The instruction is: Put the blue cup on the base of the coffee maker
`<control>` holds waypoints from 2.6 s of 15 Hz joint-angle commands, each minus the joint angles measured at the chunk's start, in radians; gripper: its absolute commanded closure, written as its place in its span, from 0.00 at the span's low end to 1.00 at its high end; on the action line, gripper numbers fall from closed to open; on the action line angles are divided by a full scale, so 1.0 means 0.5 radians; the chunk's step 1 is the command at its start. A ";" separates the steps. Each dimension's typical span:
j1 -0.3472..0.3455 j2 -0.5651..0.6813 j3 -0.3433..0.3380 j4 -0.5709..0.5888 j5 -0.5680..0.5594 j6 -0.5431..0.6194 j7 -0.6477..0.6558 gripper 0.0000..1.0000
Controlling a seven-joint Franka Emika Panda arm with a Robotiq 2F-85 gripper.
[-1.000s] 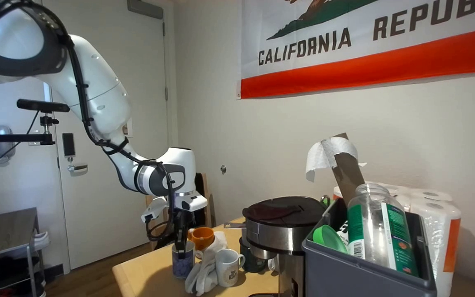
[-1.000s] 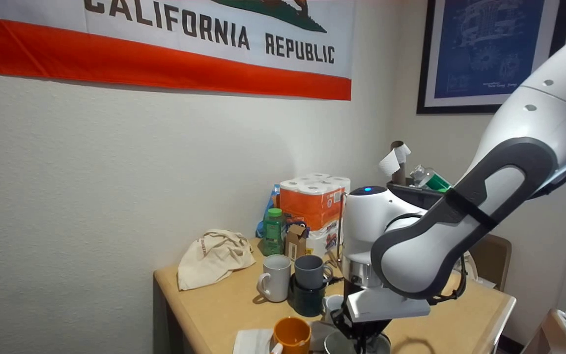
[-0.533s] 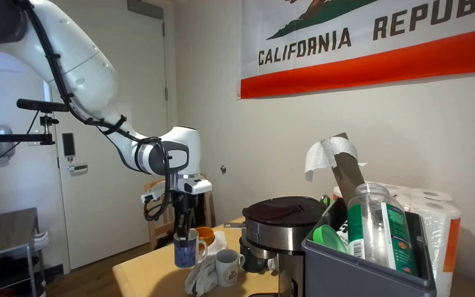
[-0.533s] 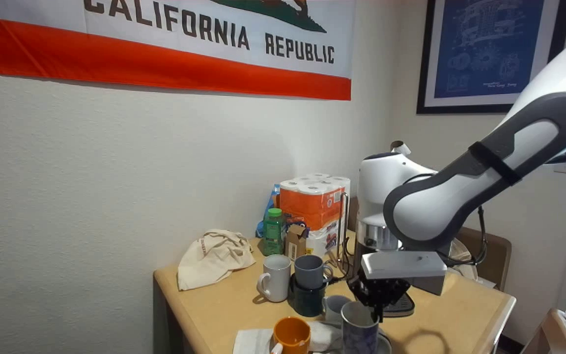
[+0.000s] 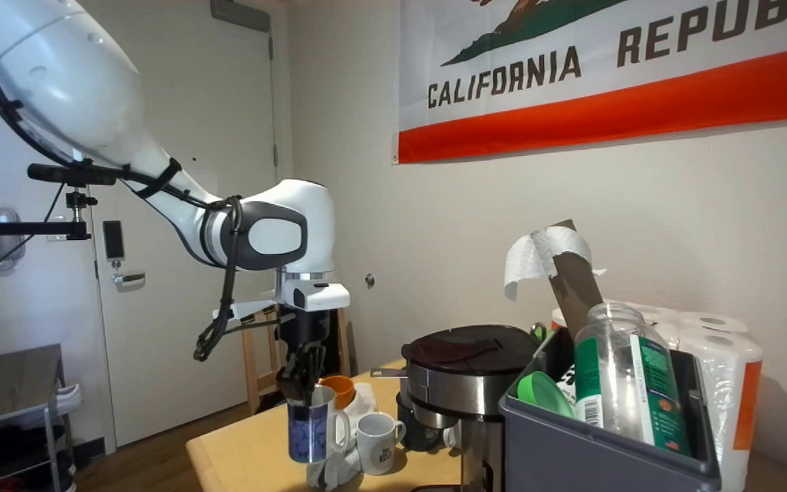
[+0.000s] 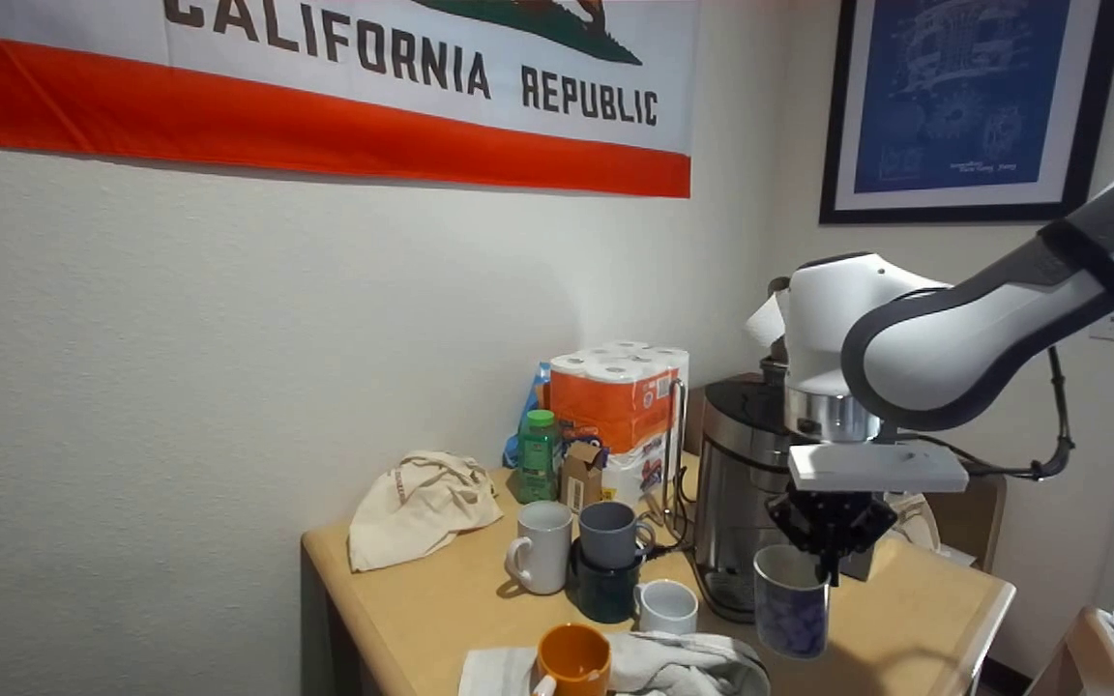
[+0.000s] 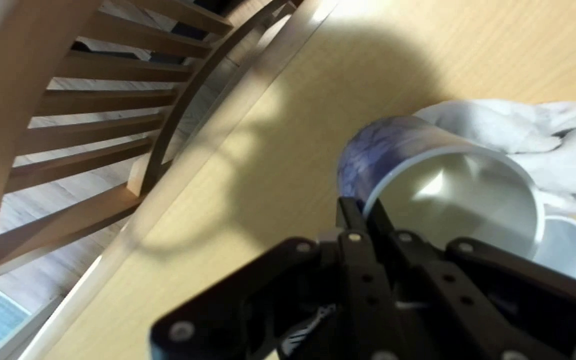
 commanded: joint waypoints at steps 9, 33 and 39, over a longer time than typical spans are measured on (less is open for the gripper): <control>-0.346 -0.198 -0.018 -0.503 -0.301 0.420 0.536 0.97; -0.349 0.144 -0.116 -0.319 -1.030 0.866 1.220 0.94; -0.313 0.210 -0.141 -0.284 -1.059 0.876 1.277 0.98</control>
